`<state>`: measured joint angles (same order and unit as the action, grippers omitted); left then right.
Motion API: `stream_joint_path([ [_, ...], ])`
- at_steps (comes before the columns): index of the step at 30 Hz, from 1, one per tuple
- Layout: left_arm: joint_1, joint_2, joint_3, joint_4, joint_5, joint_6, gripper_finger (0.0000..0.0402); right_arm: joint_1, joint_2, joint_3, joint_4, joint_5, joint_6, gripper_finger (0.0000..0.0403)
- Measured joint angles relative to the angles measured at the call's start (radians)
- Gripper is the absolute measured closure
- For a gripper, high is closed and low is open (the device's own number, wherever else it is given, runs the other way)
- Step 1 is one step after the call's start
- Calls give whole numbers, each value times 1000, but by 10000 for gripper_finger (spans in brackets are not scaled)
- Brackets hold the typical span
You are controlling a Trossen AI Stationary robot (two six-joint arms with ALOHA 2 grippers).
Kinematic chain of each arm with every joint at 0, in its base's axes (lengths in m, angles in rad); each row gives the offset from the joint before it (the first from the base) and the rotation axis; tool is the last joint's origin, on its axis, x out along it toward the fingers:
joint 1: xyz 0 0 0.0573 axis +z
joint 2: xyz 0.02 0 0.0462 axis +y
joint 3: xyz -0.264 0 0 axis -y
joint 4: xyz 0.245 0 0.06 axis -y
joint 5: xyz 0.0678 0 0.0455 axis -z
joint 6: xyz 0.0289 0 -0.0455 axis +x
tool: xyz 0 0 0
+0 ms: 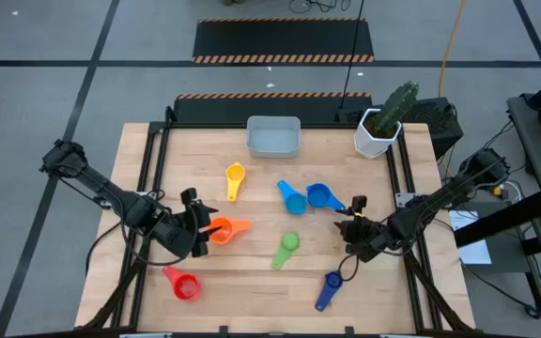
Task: Nest measuring cups in basket
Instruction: Stack the blue measuring cup into the orange measuring cup
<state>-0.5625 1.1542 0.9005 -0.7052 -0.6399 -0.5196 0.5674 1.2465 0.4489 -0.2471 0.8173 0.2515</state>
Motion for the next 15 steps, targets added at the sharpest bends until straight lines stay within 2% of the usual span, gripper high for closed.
stream_joint_path([
  [2,0,0,0,4,0,12,172,0,0,-19,11,4,6,193],
  [8,0,0,0,6,-35,28,172,0,1,-49,12,127,-12,152],
  [15,2,0,0,15,-49,46,172,-21,21,-126,138,103,-10,145],
])
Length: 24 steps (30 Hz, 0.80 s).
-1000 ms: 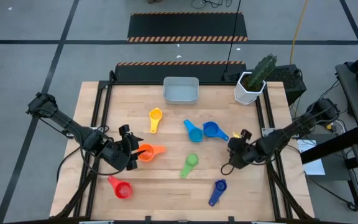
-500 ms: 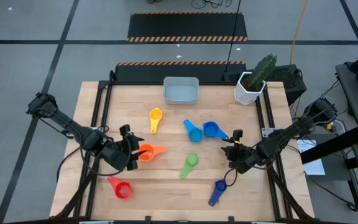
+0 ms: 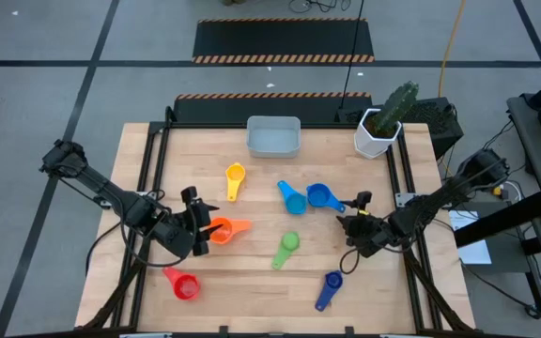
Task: Nest measuring cups in basket
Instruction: Stack the blue measuring cup into the orange measuring cup
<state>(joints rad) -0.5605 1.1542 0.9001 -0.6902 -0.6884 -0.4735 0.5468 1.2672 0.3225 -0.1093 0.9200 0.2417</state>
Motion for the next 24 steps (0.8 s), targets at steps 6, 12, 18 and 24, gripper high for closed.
stream_joint_path([
  [6,22,0,0,24,-8,24,172,-3,70,-10,33,121,-22,154],
  [12,36,0,0,34,-8,45,172,-4,140,8,78,204,-95,193],
  [18,37,0,0,37,-9,58,172,-16,189,8,158,221,-200,256],
  [24,37,0,0,37,-10,57,172,-45,203,7,164,135,-150,288],
])
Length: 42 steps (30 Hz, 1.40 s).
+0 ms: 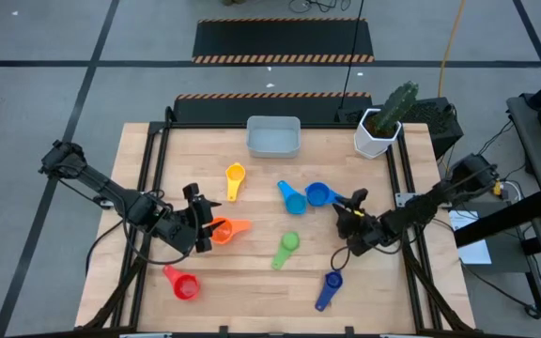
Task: Nest measuring cups in basket
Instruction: Stack the blue measuring cup into the orange measuring cup
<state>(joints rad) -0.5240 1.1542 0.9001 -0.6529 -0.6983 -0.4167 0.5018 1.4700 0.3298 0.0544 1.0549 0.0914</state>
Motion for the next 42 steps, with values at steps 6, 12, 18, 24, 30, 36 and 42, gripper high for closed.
stream_joint_path([
  [6,0,0,0,0,-1,2,172,-9,1,-1,-8,-6,32,243],
  [12,0,0,0,0,-2,3,172,-68,1,-1,-54,-27,43,192],
  [18,0,0,0,0,-3,3,172,-121,2,-2,-77,-25,62,194],
  [24,0,0,0,0,-3,3,172,-161,2,-2,-81,-9,60,246],
  [30,0,0,0,-1,-5,9,172,-186,2,-2,-81,-10,55,326],
  [36,0,0,0,-1,-5,12,172,-187,-2,-2,-68,-10,53,397],
  [42,0,0,0,2,-5,12,172,-187,-63,5,-24,-12,34,400],
])
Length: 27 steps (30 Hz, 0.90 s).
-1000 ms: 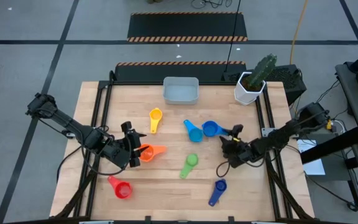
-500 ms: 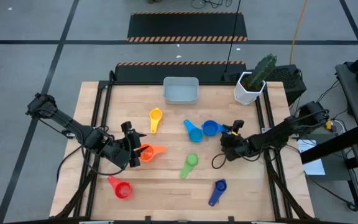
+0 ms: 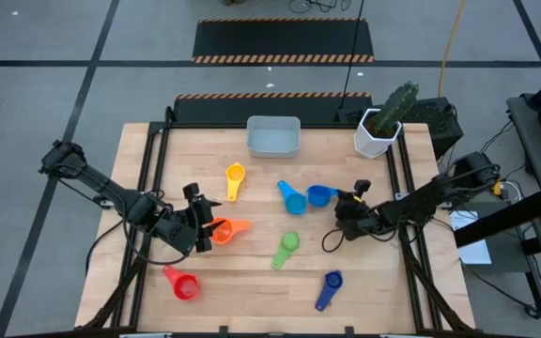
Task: Nest measuring cups in basket
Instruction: Stack the blue measuring cup into the orange measuring cup
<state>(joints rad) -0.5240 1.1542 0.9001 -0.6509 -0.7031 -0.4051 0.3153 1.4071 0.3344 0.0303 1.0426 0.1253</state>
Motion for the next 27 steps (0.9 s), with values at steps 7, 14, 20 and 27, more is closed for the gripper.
stream_joint_path([
  [7,-3,0,0,69,0,15,172,0,-54,162,-3,30,-187,402],
  [14,-54,0,0,40,1,-21,172,16,11,396,10,84,-348,402],
  [20,-127,0,0,-107,22,-174,172,55,142,539,152,114,-529,402],
  [27,-212,27,0,-168,79,-315,172,72,369,696,435,140,-933,403],
])
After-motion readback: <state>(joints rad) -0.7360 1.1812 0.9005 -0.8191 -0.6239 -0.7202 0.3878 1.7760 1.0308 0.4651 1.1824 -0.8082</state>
